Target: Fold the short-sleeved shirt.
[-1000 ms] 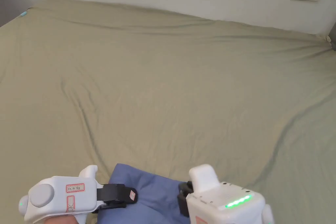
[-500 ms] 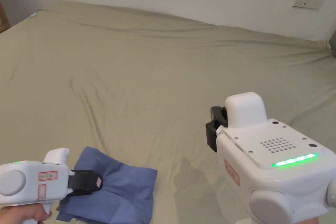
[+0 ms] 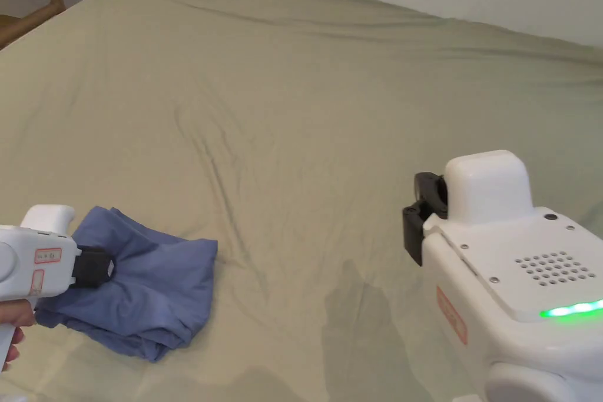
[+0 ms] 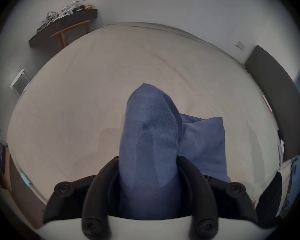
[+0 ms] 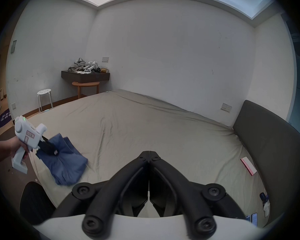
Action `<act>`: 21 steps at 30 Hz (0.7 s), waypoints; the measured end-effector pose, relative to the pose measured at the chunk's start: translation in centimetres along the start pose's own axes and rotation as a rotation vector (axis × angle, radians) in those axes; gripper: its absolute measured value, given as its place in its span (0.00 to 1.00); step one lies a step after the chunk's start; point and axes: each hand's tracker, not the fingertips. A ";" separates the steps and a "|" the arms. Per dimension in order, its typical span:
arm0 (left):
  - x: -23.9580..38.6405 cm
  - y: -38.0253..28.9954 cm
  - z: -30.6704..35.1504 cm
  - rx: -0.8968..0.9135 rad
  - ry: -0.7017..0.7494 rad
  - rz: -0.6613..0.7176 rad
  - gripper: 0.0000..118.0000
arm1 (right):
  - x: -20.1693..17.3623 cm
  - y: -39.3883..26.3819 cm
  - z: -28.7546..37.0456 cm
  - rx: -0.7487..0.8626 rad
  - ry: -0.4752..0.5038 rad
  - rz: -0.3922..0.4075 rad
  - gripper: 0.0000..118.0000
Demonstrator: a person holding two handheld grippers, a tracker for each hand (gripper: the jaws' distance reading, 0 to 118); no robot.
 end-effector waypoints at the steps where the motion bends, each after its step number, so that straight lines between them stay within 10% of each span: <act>1: -1.4 0.4 -0.1 0.002 0.050 0.001 0.32 | -0.3 0.0 -0.3 -0.004 0.000 0.000 0.02; 17: -16.3 6.5 -2.7 -0.036 0.487 -0.128 0.33 | -0.9 -2.1 -4.2 -0.141 -0.017 0.005 0.02; 18: -16.4 6.5 -2.6 -0.033 0.471 -0.124 0.39 | -0.9 -2.2 -4.4 -0.148 -0.015 0.001 0.02; 21: -15.3 7.3 -1.5 0.026 0.614 -0.169 0.97 | -0.2 -2.3 -4.3 -0.155 -0.003 -0.021 0.02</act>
